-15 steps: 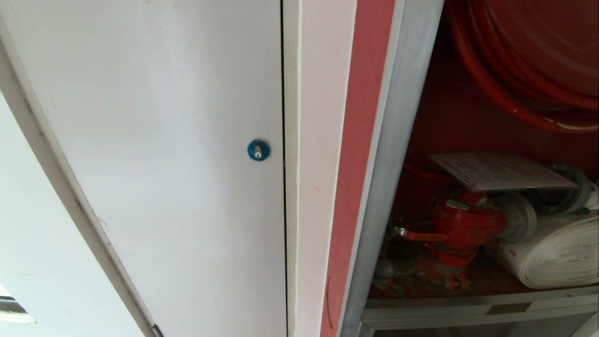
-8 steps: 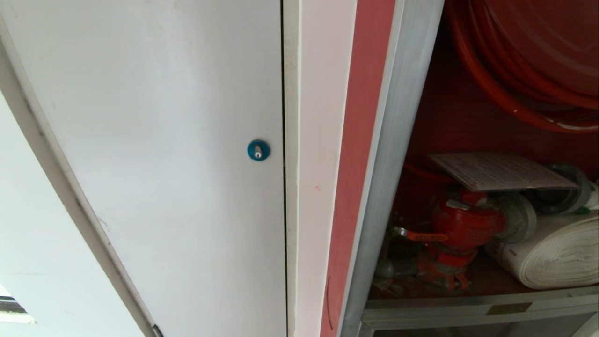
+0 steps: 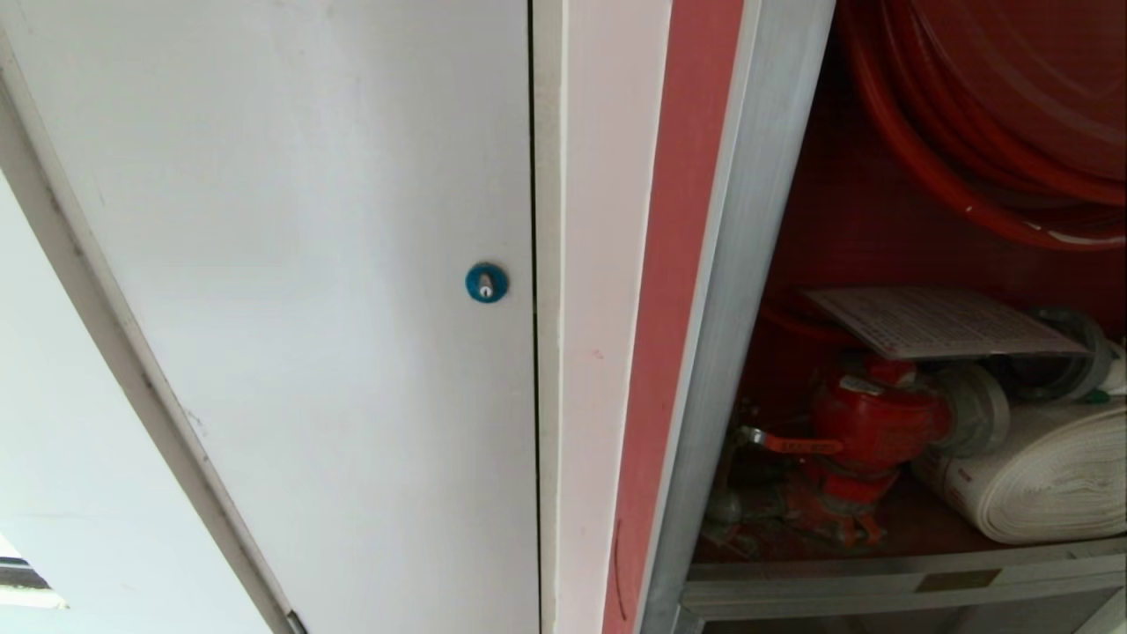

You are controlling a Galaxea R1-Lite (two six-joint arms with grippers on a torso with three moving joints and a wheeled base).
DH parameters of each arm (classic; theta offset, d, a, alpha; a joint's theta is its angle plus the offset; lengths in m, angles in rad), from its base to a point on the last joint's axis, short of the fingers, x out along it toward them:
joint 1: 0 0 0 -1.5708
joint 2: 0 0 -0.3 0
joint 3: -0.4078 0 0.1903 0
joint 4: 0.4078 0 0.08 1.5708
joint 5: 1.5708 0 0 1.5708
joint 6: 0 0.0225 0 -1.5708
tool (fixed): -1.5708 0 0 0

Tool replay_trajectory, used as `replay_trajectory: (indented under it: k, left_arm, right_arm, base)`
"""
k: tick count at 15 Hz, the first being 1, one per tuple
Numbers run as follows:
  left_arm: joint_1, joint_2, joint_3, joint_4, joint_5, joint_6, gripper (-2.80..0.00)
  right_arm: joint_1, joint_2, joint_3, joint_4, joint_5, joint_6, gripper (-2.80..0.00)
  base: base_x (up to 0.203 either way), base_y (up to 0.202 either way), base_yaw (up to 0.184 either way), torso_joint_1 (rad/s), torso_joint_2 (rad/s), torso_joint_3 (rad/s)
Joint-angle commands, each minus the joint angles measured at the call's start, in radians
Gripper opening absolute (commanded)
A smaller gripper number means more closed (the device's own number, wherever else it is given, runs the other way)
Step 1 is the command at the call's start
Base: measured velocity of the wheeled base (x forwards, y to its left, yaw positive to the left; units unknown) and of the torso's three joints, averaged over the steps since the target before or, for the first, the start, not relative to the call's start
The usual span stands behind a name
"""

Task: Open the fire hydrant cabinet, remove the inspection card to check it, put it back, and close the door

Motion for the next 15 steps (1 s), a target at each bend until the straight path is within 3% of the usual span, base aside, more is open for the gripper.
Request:
replay_trajectory:
  k: [1,7,10,15]
  left_arm:
    - [0.0,0.0,0.012,0.0,0.0,0.0,-2.8]
    - [0.0,0.0,0.012,0.0,0.0,0.0,-2.8]
    - [0.0,0.001,0.012,0.0,0.0,0.0,-2.8]
    - [0.0,0.001,0.012,0.0,0.0,0.0,-2.8]
  right_arm:
    - [0.003,-0.157,0.088,0.002,-0.005,0.011,-2.8]
    - [0.029,-0.384,0.322,-0.007,-0.021,0.104,-2.8]
    - [0.03,-0.389,0.428,-0.157,-0.044,0.215,-2.8]
    - [0.03,-0.389,0.739,-0.568,-0.106,0.27,-2.8]
  base:
    - [0.0,0.0,0.0,0.0,0.0,0.0]
    - [0.0,0.0,0.0,0.0,0.0,0.0]
    - [0.0,0.0,0.0,0.0,0.0,0.0]
    - [0.0,0.0,0.0,0.0,0.0,0.0]
